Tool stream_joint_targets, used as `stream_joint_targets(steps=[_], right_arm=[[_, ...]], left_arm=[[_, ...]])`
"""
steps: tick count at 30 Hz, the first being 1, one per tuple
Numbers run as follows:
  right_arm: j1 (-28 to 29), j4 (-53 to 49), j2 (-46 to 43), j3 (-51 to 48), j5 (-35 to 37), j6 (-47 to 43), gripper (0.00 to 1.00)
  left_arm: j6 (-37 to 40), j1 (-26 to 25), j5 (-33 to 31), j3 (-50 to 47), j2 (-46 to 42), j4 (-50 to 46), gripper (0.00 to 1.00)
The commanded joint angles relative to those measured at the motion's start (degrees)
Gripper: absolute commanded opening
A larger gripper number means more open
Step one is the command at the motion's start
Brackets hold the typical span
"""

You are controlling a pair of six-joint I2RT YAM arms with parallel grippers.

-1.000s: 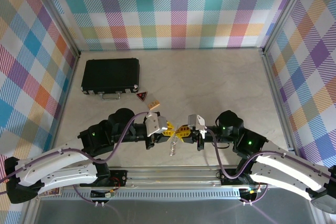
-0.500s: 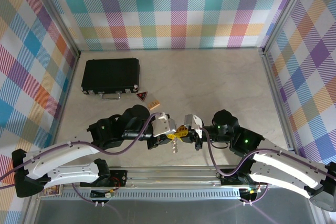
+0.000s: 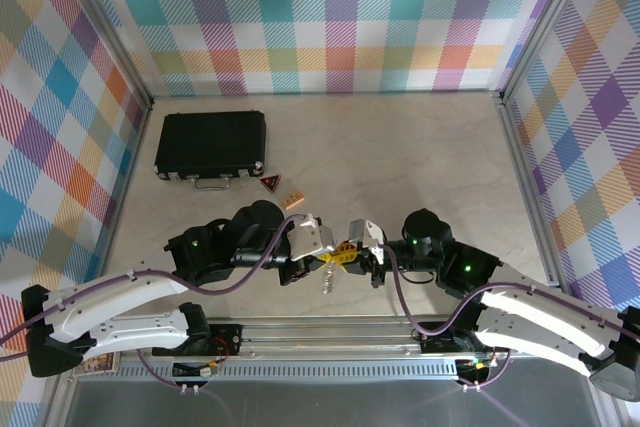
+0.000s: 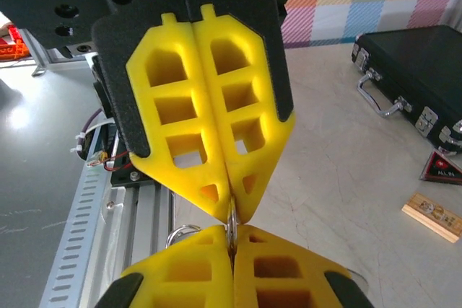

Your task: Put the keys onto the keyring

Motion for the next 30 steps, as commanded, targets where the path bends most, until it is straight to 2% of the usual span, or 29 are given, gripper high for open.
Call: stream_joint_targets(steps=[1,7,14,20,23,26,28,30], right_arm=[[0.82,4.27,-2.22,0.5,-3.6,-0.2,0.08],[0.78,7.24,-6.18,-1.92,-3.65,0.66,0.15],[0.75,7.92,-9.15,-2.85,-3.17,1.2,0.19],[0.76,7.68,-10.5,-3.06,-1.79,1.06,0.01],[0.71,7.3,-10.34,-3.01,-1.08,0.75,0.0],[0.79,6.52,-9.94,-2.58,-0.12,0.39,0.0],[0.79,5.25,-9.09,-1.81,0.49,0.09,0.0],[0.85,3.65,-7.34,-0.49,0.63,-0.19,0.0]], left_arm=[[-3.54,-0.21,4.36,-1.64,-2.8,13.53,0.0],[-4.89,-0.62,8.32,-7.1,-5.95,25.47,0.0],[-6.68,-0.61,10.46,-10.14,-6.4,29.35,0.0],[-9.22,-0.64,10.61,-14.07,-8.18,34.93,0.0],[-8.68,-0.65,9.28,-13.45,-8.35,33.2,0.0],[-6.09,-0.61,5.56,-10.83,-8.59,26.68,0.0],[-3.9,-0.65,2.85,-8.48,-8.29,21.03,0.09],[-1.69,-0.63,0.29,-5.95,-7.23,15.66,0.12]])
